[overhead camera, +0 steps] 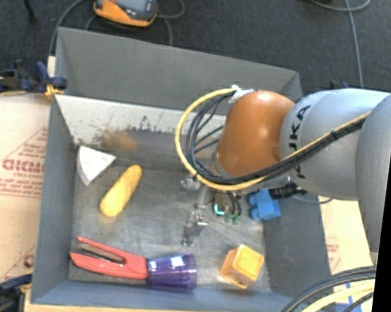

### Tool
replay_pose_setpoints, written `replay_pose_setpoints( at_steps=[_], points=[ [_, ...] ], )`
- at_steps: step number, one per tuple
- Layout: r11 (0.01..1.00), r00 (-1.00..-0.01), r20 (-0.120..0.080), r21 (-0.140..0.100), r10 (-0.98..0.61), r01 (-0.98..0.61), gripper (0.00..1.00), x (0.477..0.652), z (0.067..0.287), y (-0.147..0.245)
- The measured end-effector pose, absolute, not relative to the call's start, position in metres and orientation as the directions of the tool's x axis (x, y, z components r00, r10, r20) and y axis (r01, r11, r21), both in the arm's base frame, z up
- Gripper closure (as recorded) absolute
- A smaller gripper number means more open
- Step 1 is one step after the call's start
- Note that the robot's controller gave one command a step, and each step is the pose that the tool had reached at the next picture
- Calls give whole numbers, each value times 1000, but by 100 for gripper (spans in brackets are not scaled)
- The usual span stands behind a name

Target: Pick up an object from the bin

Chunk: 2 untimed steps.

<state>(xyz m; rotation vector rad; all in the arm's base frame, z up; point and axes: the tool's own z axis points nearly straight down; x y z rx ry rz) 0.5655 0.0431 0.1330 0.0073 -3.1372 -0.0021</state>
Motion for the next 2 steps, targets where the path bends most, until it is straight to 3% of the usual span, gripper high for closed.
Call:
replay_pose_setpoints(
  at_steps=[1,2],
  points=[
    [1000,-1000,-3,2,-4,-4,0,567,137,43],
    [996,-996,-5,0,-90,-90,100,510,73,86]
  ],
)
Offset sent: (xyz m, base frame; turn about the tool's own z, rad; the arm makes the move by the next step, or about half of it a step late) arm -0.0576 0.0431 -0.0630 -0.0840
